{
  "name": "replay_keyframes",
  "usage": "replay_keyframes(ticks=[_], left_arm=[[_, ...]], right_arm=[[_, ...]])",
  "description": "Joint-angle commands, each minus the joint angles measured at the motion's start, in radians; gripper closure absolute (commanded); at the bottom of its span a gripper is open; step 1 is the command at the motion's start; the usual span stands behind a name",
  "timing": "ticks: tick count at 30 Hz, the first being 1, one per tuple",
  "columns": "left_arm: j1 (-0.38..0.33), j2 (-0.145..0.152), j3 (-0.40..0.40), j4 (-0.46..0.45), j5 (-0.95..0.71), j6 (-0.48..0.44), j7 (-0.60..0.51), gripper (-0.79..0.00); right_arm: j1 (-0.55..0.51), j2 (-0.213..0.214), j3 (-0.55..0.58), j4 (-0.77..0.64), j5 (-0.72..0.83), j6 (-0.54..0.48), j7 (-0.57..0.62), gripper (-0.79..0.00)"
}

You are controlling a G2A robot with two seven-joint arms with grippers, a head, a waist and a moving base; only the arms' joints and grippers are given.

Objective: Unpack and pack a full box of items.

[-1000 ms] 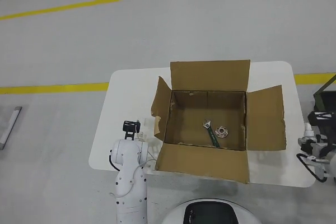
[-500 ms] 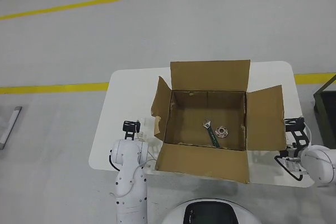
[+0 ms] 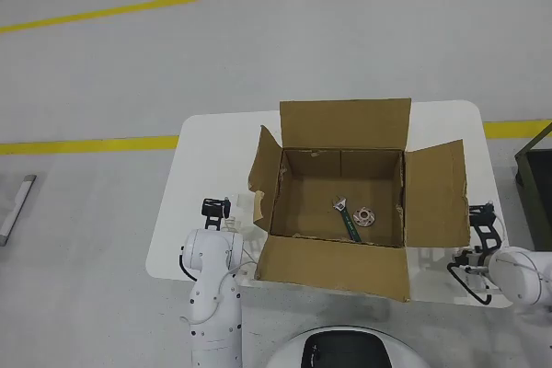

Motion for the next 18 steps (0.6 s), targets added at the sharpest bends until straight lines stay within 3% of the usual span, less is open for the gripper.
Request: replay_keyframes(ticks=[1, 3, 5, 8, 18], left_arm=[[0.000, 0.000, 0.000, 0.000, 0.000, 0.000, 0.000, -0.785], [0.000, 0.000, 0.000, 0.000, 0.000, 0.000, 0.000, -0.785], [0.000, 0.000, 0.000, 0.000, 0.000, 0.000, 0.000, -0.785], [0.000, 0.000, 0.000, 0.000, 0.000, 0.000, 0.000, -0.785], [0.000, 0.000, 0.000, 0.000, 0.000, 0.000, 0.000, -0.785]], right_arm=[[-0.001, 0.001, -0.003, 0.014, 0.004, -0.003, -0.013, 0.000], [0.001, 0.001, -0.008, 0.023, 0.010, -0.001, -0.020, -0.003], [0.003, 0.002, -0.014, 0.029, 0.011, -0.002, -0.024, -0.123], [0.009, 0.003, -0.019, 0.038, 0.011, -0.001, -0.029, -0.194], [0.024, 0.010, -0.018, 0.063, 0.017, -0.008, -0.027, -0.292]])
